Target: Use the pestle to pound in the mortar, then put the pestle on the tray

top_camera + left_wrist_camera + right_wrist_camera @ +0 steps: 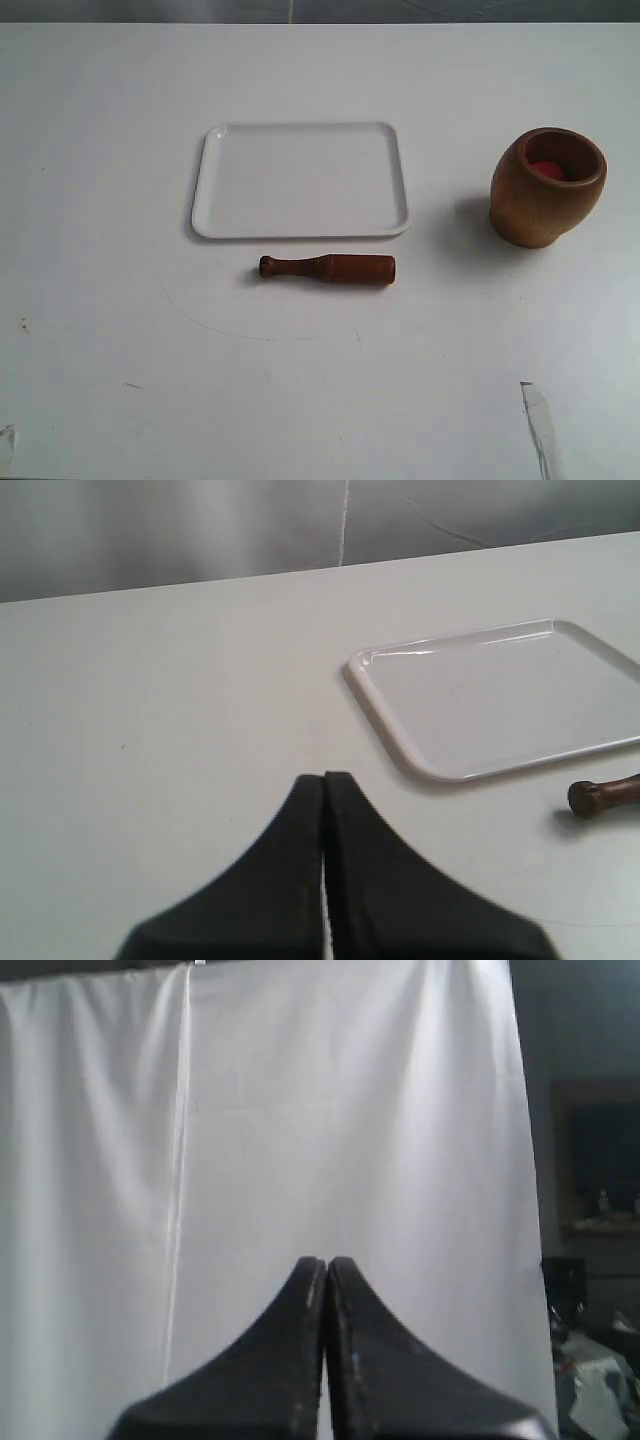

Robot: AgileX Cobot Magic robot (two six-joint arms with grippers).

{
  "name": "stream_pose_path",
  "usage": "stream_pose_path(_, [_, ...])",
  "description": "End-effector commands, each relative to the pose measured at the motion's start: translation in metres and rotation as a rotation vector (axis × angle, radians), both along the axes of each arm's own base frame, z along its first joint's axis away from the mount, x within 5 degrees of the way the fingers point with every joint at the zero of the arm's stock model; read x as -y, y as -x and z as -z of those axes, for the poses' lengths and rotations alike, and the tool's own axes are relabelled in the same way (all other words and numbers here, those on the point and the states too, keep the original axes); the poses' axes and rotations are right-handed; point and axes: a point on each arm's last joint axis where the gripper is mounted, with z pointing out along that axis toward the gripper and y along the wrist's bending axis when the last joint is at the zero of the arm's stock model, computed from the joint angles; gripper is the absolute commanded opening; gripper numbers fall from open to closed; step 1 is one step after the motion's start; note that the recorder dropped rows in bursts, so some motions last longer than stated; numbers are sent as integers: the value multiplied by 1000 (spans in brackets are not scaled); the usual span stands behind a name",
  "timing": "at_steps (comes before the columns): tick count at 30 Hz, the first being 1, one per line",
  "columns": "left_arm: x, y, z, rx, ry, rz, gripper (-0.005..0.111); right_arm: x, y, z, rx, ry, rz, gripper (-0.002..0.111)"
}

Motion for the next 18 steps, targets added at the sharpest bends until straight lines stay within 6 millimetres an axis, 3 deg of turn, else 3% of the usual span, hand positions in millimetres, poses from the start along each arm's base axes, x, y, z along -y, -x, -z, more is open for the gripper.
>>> stream_pose_path(1, [1, 0, 0, 4, 15, 6, 0, -3, -19, -30, -241, 203, 51, 0])
stream_pose_path(5, [1, 0, 0, 4, 15, 6, 0, -14, -44, -50, -397, 363, -26, 0])
stream_pose_path(9, [1, 0, 0, 4, 15, 6, 0, -38, -79, -49, -544, 484, -252, 0])
stream_pose_path(14, [1, 0, 0, 4, 15, 6, 0, -70, -128, -26, -750, 523, -566, 0])
stream_pose_path(18, [1, 0, 0, 4, 15, 6, 0, -99, -173, 9, -909, 600, -723, 0])
